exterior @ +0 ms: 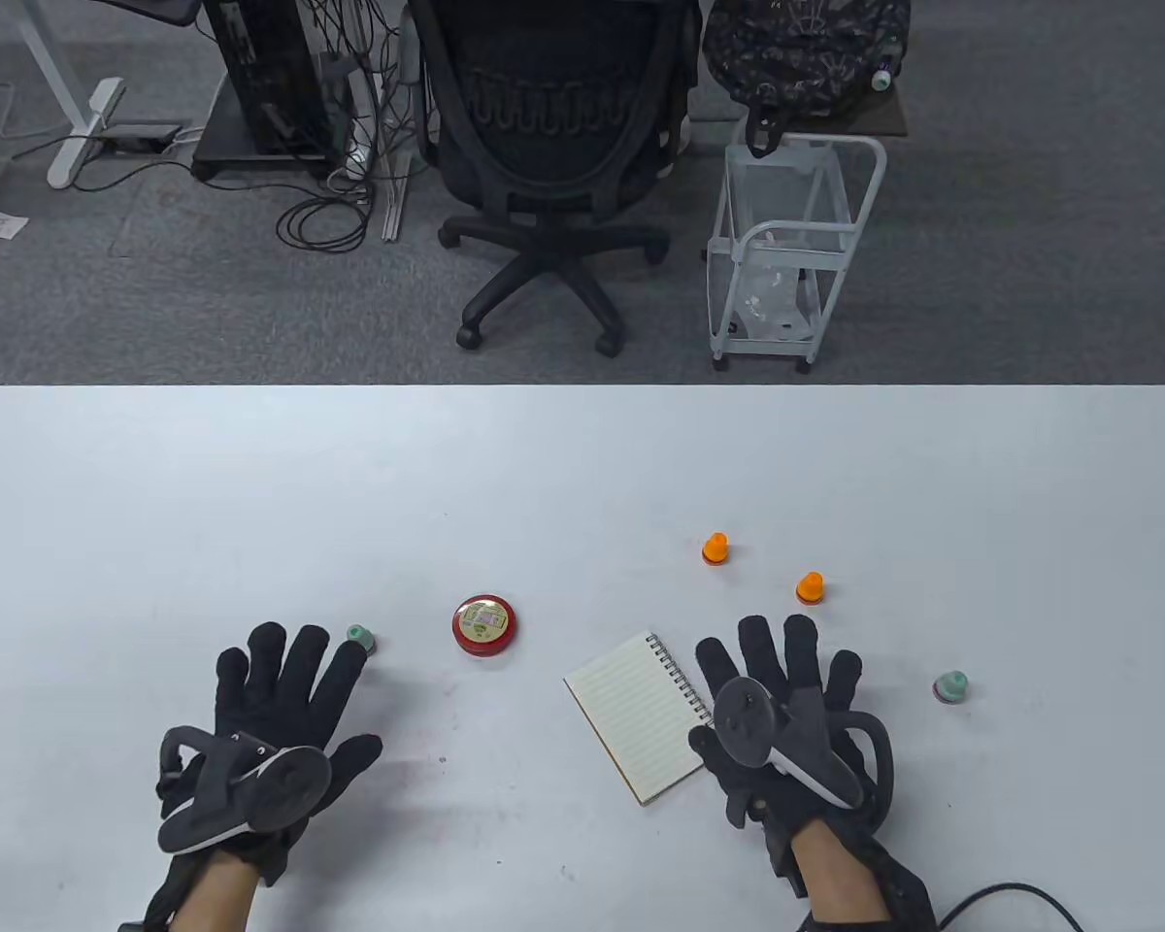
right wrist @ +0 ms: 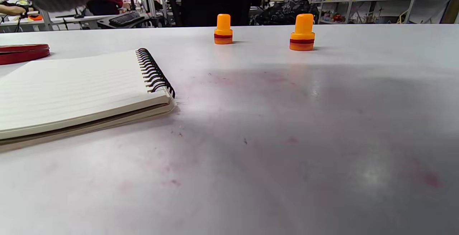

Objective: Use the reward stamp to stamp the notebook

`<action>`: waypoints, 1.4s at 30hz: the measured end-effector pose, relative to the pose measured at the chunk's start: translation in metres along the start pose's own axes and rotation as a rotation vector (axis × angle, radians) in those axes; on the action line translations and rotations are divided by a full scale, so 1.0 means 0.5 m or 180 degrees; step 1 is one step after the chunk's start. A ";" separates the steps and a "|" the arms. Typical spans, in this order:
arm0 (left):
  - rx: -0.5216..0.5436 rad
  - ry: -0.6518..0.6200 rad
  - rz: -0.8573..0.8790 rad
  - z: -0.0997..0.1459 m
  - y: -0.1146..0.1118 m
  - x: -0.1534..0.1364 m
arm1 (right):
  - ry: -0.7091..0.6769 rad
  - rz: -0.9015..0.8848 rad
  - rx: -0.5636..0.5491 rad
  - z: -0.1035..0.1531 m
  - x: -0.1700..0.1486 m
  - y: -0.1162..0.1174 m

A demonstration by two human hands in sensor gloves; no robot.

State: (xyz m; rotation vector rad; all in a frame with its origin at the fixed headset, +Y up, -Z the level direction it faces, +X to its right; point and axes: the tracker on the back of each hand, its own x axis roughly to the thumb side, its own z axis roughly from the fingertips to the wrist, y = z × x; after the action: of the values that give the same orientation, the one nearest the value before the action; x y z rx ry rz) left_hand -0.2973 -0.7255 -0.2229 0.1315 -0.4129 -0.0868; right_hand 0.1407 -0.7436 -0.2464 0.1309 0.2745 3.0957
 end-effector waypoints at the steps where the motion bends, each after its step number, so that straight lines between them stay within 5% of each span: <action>1: 0.0003 0.0005 0.0002 0.001 0.001 -0.001 | -0.0002 0.0001 0.0019 -0.001 0.000 0.002; 9: 0.0013 -0.0004 0.0039 0.004 0.003 0.002 | 0.0021 -0.0038 0.0072 0.000 -0.002 0.007; 19: 0.0219 0.0043 0.0179 0.023 0.030 -0.004 | 0.0144 -0.0750 0.0039 -0.025 0.003 -0.043; 31: 0.0258 0.0031 0.0226 0.020 0.035 -0.003 | 0.0564 -0.0547 0.0911 -0.135 0.055 0.027; 36: 0.0221 0.0065 0.0232 0.019 0.034 -0.005 | 0.0673 0.0039 0.0958 -0.155 0.088 0.029; 42: 0.0195 0.0078 0.0201 0.012 0.035 -0.004 | 0.0836 -0.0181 0.1206 -0.180 0.098 0.029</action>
State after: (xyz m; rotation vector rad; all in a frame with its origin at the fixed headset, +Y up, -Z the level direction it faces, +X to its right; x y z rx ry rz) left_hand -0.3007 -0.7087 -0.2158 0.1795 -0.3951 -0.0105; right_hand 0.0837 -0.7718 -0.3279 -0.2727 0.8537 2.9614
